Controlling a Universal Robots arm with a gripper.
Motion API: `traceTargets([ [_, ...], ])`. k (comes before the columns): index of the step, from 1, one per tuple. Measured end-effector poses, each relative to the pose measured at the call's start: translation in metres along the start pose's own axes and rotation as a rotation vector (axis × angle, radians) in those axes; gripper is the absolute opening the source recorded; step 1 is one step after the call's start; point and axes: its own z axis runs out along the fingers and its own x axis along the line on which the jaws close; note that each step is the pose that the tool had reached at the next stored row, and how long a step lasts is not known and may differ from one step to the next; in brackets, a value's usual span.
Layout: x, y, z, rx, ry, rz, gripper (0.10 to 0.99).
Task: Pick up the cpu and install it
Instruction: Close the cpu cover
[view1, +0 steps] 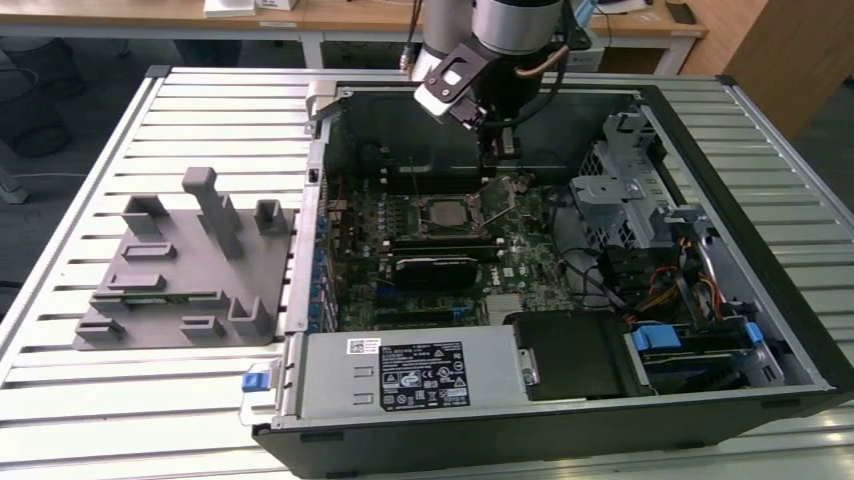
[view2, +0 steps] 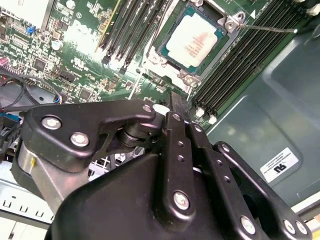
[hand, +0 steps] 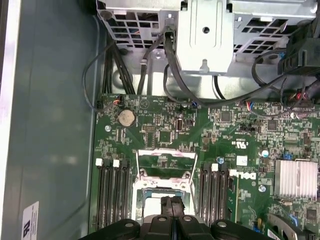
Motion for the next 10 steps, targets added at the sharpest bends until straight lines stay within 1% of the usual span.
traceTargets([
  [10, -0.0004, 0.0102, 0.0003, 0.000, 0.0000, 0.000, 0.106],
])
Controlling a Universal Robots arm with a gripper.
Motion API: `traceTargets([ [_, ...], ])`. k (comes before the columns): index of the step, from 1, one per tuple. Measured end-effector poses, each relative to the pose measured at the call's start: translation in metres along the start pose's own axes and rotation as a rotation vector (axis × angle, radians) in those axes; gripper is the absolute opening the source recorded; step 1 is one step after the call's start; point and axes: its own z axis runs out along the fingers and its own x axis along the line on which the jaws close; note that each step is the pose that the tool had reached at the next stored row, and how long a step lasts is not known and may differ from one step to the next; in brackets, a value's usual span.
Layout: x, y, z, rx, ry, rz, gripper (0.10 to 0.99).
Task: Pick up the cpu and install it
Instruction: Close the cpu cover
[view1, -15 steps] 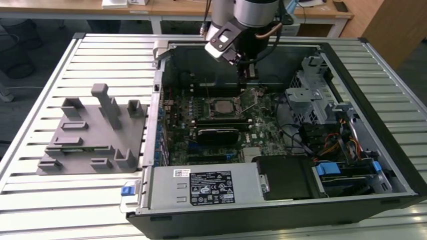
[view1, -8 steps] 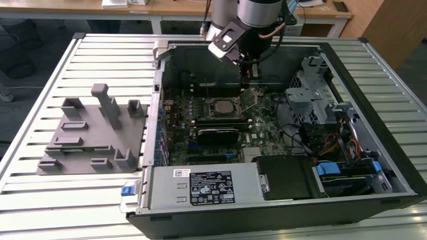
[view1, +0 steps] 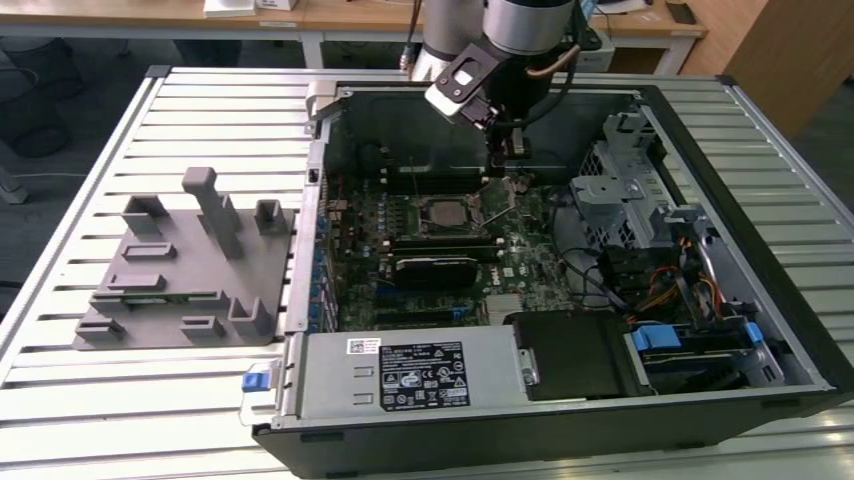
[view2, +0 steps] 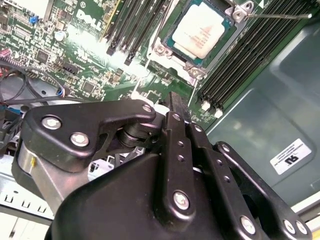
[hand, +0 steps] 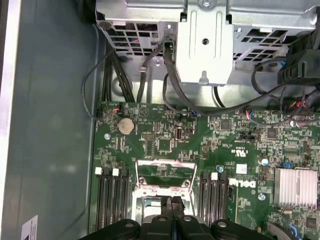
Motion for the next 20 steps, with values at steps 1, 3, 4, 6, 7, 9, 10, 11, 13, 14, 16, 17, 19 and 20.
traceTargets([
  [1, 0.0000, 0.0010, 0.0000, 0.000, 0.0000, 0.000, 0.106],
  [3, -0.0001, 0.0029, 0.0001, 0.000, -0.0001, 0.000, 0.106],
  [4, -0.0001, 0.0038, 0.0001, 0.000, -0.0001, 0.000, 0.106],
  [6, -0.0002, 0.0055, 0.0002, 0.000, 0.0000, 0.000, 0.106],
  [7, -0.0002, 0.0063, 0.0002, 0.000, 0.0000, 0.000, 0.106],
  [9, -0.0003, 0.0078, 0.0003, 0.000, 0.0001, 0.000, 0.106],
  [10, -0.0004, 0.0086, 0.0002, 0.000, 0.0000, 0.000, 0.106],
  [11, -0.0004, 0.0093, 0.0003, 0.000, 0.0000, 0.000, 0.106],
  [13, -0.0004, 0.0109, 0.0003, 0.000, 0.0000, 0.000, 0.106],
  [14, -0.0005, 0.0116, 0.0004, 0.000, 0.0000, 0.000, 0.106],
  [16, -0.0005, 0.0133, 0.0004, 0.000, 0.0000, 0.000, 0.106],
  [17, -0.0006, 0.0140, 0.0004, 0.000, 0.0000, 0.000, 0.106],
  [19, -0.0006, 0.0158, 0.0005, 0.000, 0.0000, 0.000, 0.106],
  [20, -0.0007, 0.0167, 0.0005, 0.000, 0.0000, 0.000, 0.106],
])
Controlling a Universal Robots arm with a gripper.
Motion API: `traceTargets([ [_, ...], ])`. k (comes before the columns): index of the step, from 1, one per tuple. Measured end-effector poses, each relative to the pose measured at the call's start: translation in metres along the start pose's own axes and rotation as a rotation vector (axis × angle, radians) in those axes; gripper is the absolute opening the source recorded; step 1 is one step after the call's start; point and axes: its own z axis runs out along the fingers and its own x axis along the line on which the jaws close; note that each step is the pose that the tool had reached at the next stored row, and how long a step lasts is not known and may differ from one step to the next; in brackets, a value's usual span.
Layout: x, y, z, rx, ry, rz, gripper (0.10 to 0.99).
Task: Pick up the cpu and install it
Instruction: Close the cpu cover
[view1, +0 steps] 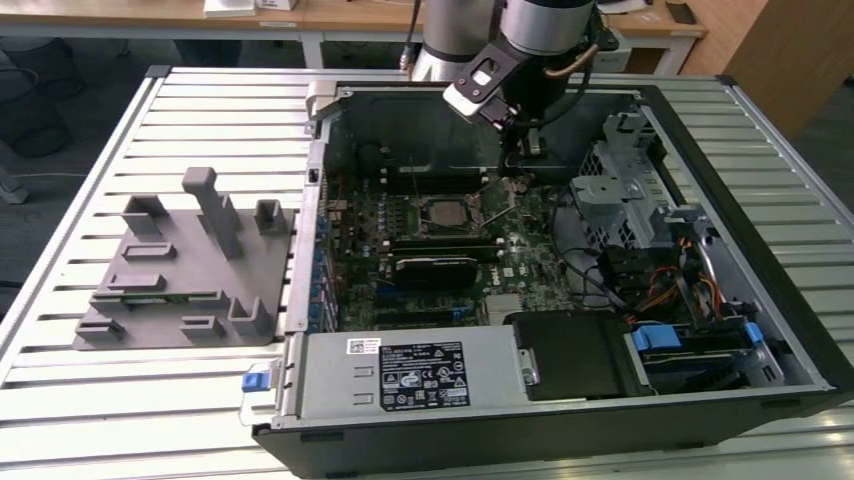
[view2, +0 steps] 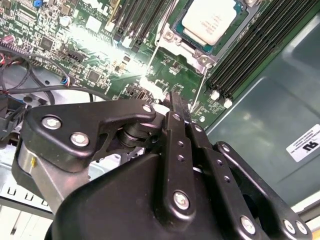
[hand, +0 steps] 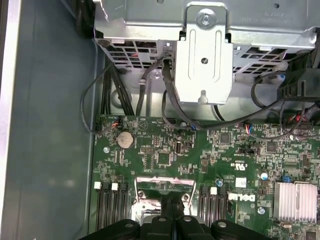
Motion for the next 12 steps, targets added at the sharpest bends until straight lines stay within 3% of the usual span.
traceTargets([
  [12, -0.0003, 0.0088, 0.0003, 0.002, 0.0036, 0.000, 0.106],
])
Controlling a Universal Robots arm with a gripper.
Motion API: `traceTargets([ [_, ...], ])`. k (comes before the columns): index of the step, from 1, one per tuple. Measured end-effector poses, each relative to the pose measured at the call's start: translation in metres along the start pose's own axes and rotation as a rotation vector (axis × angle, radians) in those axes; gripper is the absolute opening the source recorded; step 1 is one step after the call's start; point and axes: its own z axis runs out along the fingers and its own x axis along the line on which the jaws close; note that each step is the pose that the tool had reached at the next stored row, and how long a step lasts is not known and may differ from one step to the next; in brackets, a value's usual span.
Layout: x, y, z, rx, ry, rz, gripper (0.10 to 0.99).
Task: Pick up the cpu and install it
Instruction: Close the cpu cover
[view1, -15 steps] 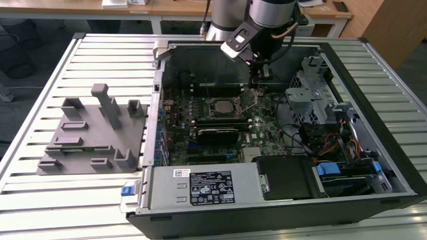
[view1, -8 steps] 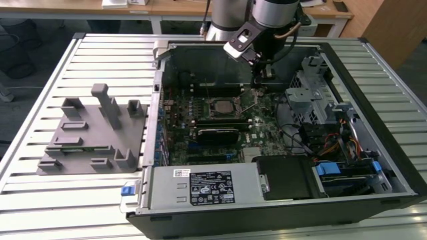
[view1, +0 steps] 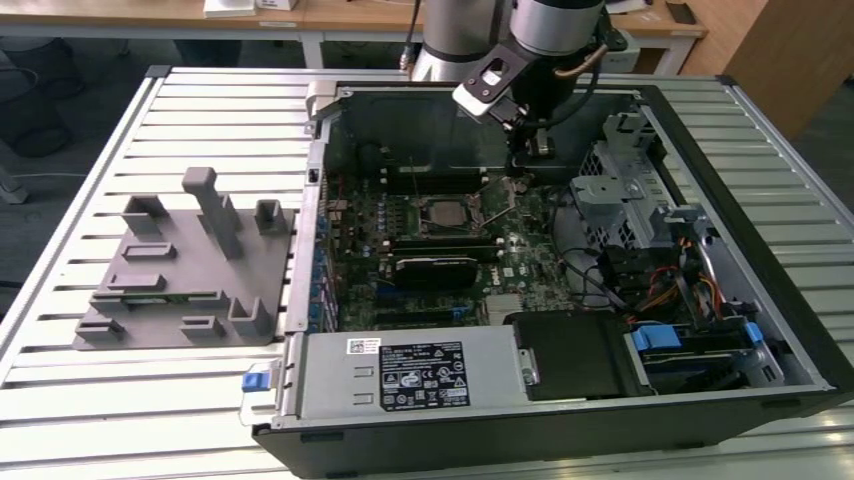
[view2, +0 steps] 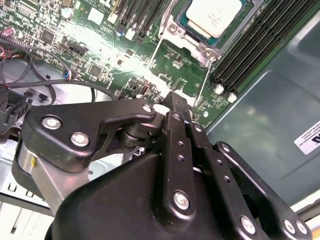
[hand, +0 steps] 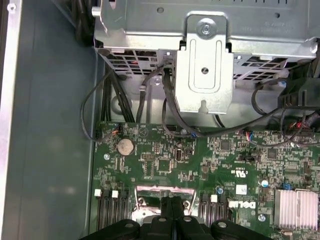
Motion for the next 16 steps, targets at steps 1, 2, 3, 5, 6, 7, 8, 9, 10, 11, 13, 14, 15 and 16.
traceTargets([
  [1, -0.0001, 0.0012, 0.0000, 0.000, -0.0001, 0.000, 0.106],
  [2, -0.0002, 0.0028, 0.0001, 0.000, 0.0001, 0.000, 0.106],
  [3, -0.0002, 0.0044, 0.0001, 0.001, 0.0000, 0.000, 0.106],
  [5, -0.0003, 0.0074, 0.0002, 0.001, 0.0000, 0.000, 0.106],
  [6, -0.0004, 0.0091, 0.0002, 0.001, 0.0000, 0.000, 0.106],
  [7, -0.0004, 0.0104, 0.0003, 0.001, 0.0000, 0.000, 0.106],
  [8, -0.0005, 0.0115, 0.0003, 0.001, 0.0000, 0.000, 0.106],
  [9, -0.0005, 0.0124, 0.0003, 0.001, 0.0000, 0.000, 0.106],
  [10, -0.0005, 0.0130, 0.0003, 0.001, 0.0001, 0.000, 0.106],
  [11, -0.0006, 0.0136, 0.0003, 0.001, 0.0002, 0.000, 0.106],
  [13, -0.0006, 0.0151, 0.0004, 0.001, 0.0004, 0.000, 0.106],
  [14, -0.0007, 0.0161, 0.0004, 0.001, 0.0005, 0.000, 0.106],
  [15, -0.0007, 0.0170, 0.0004, 0.001, 0.0005, 0.000, 0.106],
  [16, -0.0008, 0.0180, 0.0005, 0.001, 0.0005, 0.000, 0.106],
])
